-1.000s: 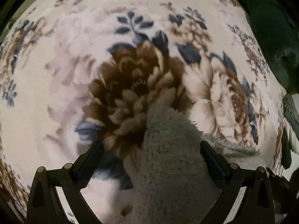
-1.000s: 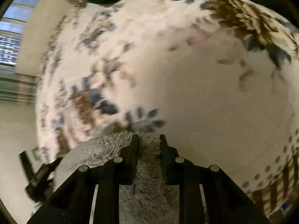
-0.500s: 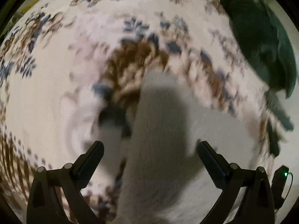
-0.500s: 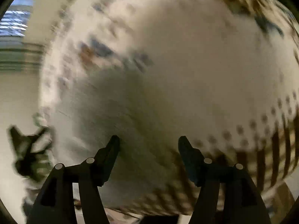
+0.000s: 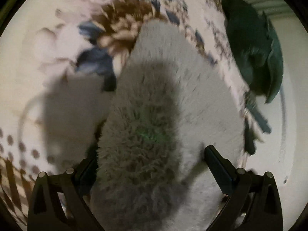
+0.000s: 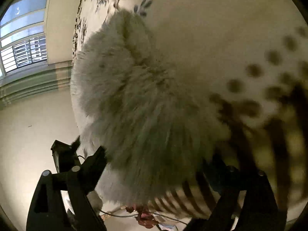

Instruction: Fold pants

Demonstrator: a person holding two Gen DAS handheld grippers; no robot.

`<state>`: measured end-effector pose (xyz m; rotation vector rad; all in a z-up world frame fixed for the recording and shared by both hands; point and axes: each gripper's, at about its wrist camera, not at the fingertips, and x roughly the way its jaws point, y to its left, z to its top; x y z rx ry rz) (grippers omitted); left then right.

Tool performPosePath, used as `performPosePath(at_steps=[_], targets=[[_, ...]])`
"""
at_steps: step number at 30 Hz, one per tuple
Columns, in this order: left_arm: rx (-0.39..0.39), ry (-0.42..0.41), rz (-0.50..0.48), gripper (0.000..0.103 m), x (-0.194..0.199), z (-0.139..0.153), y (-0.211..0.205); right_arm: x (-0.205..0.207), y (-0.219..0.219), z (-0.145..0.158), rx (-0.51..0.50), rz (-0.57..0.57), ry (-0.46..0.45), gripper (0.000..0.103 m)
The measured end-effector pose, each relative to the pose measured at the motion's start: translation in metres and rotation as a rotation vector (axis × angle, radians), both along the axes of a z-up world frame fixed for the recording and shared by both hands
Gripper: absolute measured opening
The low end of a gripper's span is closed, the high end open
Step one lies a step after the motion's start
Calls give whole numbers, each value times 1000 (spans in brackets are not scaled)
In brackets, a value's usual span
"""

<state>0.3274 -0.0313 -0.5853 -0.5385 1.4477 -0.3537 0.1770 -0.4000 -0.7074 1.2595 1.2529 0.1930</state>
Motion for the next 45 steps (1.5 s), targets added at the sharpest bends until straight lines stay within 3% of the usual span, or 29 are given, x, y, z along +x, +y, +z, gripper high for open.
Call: performPosePath(at_steps=[4,5,6,7,8,9,11,18,22,28,32,39,42,45], targets=[[-18,-7,-15,103,2,2,-4,18,5,-7,55,-16,-12,97],[-18,-23,-14,101,3,7,-4,20,7,-7,64,-20,-18,94],[-24,-47,-17,97,4,13,-5,23,8,-4,63,-13,-31,82],[-22,-62,-18,83,3,17,-5,26,13,0,47,8,-35,71],[-13,-72,-17,55,3,22,-5,28,16,6,21,25,-36,58],[-1,-76,-12,43,3,26,-4,28,18,11,6,29,-41,51],[-15,-91,5,36,2,38,-1,30,21,23,-11,39,-41,45],[-80,-173,39,33,12,83,3,55,23,93,-77,70,-106,40],[-116,-230,50,32,45,113,16,93,19,135,-95,68,-156,39],[-165,-312,69,32,150,143,49,217,62,196,-147,67,-257,39],[-165,-370,63,32,252,151,77,323,91,203,-170,49,-320,39],[-113,-449,49,32,402,127,114,511,146,173,-218,71,-385,39],[-81,-424,53,33,449,94,129,577,166,143,-252,93,-384,39],[-29,-374,52,33,474,56,140,613,179,104,-286,120,-330,39]])
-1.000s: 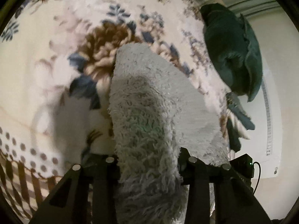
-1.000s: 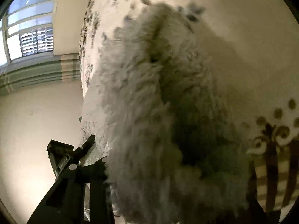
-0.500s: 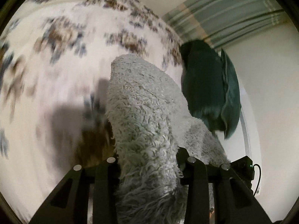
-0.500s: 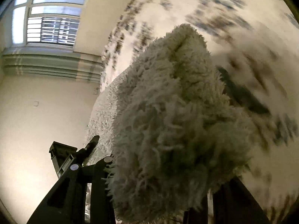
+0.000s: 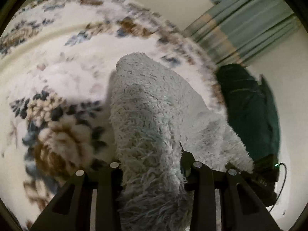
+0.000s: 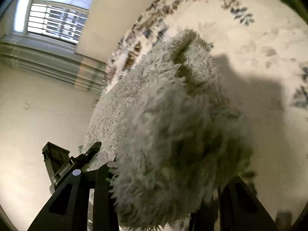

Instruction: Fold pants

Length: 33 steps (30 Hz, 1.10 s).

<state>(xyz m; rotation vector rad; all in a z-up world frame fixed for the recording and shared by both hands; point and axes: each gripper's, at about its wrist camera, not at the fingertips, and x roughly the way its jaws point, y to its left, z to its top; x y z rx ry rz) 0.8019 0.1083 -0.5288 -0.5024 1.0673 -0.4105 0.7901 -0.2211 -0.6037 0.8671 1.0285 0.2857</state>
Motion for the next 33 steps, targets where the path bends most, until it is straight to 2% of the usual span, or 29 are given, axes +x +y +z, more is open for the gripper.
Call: performPosePath(at_steps=[3,5,7,10,12,13,15,16,17,20,22,26,33], targets=[[41,55,0,33,6,-35,8,11,10,-29,-68,17,55,39],[25,58,4,37,-1,-42,12,11,11,-37,-82,23,70,40],[19,77,17,41,-8,-43,14,9,9,-44,-102,26,101,46],[54,99,25,43,-16,-33,10,4,9,-39,-173,19,185,66],[135,95,33,48,-21,-20,2,-1,15,-24,-256,16,190,73],[233,96,36,57,-25,-11,-6,-3,16,-15,-317,17,187,78],[360,68,35,72,-30,2,-16,-6,22,2,-395,20,191,100],[422,50,35,84,-35,11,-22,-8,25,11,-449,15,200,102],[482,30,28,91,-42,21,-30,-9,28,21,-490,11,199,103],[598,-29,4,92,-65,44,-45,-32,35,56,-651,-7,153,103],[629,-49,-3,92,-82,60,-51,-52,35,81,-713,-21,140,103],[655,-89,28,92,-101,90,-54,-103,32,139,-774,-55,100,103],[650,-158,69,92,-160,159,-68,-184,39,237,-845,-49,-8,103]])
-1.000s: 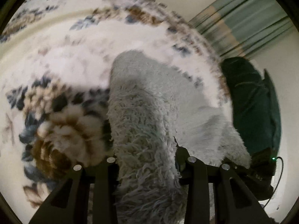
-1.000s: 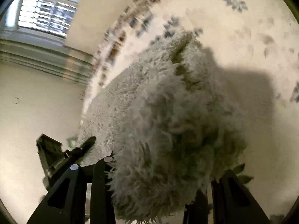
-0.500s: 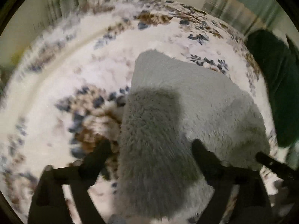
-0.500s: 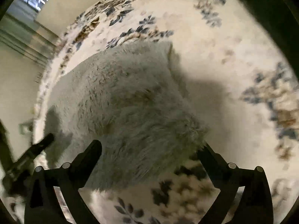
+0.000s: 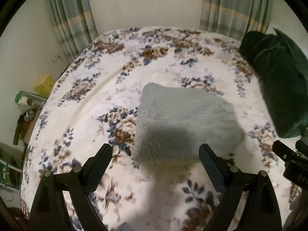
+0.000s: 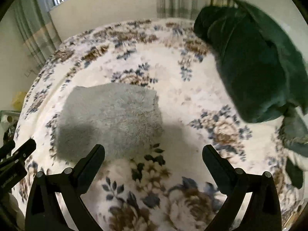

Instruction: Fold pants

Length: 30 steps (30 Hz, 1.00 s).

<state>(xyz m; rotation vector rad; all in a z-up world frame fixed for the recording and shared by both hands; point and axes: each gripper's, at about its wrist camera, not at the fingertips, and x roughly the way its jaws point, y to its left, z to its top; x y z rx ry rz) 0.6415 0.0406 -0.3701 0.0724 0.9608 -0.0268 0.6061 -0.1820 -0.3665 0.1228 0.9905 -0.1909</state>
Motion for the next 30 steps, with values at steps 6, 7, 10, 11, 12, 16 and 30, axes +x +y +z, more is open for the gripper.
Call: performPosePath(at_steps=[6,7,10,11,12,16,30], targets=[[24,-73,-14,92,-74,73,-14,-89,6,87,-25,39,-82,103],[34,-93,-13,92,-92,89,-16,-102,7,98,-28,44,-95,103],[26,-121,-9,92,-134,125,-20,-148,5,140,-19,53,-132,103],[26,-130,-10,92,-144,133,-21,-162,4,154,-20,56,-144,103],[19,-147,-13,92,-161,147,-22,-177,2,168,-18,58,-160,103],[7,-189,3,92,-214,189,-27,-239,1,221,-9,83,-208,103],[-36,-298,34,92,-358,295,-26,-427,2,364,-27,135,-357,103]])
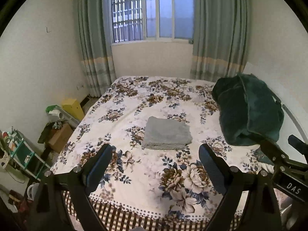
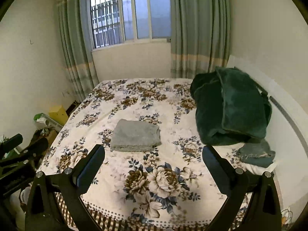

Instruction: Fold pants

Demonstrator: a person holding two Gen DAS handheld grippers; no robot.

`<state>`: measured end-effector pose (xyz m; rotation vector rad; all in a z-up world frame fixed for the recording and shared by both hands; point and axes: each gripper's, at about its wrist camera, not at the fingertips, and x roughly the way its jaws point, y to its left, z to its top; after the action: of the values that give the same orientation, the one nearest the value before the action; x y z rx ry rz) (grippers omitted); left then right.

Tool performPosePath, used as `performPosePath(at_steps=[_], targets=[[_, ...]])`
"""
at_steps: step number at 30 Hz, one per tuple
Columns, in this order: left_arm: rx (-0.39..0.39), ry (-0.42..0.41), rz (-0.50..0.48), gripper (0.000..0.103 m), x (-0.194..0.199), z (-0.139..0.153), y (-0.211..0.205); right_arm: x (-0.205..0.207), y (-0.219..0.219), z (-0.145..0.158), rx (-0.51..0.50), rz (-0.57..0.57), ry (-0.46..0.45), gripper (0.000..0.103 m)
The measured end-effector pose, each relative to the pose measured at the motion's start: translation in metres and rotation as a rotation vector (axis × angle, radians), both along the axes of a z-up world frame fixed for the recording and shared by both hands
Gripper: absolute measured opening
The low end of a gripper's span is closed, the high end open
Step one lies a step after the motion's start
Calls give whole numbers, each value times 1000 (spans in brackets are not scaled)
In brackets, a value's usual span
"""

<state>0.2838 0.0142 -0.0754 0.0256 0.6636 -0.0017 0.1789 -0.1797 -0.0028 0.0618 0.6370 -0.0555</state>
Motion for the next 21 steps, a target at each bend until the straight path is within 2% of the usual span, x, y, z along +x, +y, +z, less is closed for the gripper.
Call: performPosePath(at_steps=[4,9,11,13,21], targets=[[-9,-7,-4,92,-19,14,4,-32,6,25,2,-1,-20,103],[25,-19,-13,92,-40,26,9,-57,11,47,11,-10,-45,103],[25,-26,-20,93,-43,29,11,-63,13,52,9,-9,-48,103],[32,-28,-19,103,-47,29,11,-67,13,54,15,-10,-50,103],[13,-43,6,103,-51,32,13,-73,11,65,-7,-14,-49,103]])
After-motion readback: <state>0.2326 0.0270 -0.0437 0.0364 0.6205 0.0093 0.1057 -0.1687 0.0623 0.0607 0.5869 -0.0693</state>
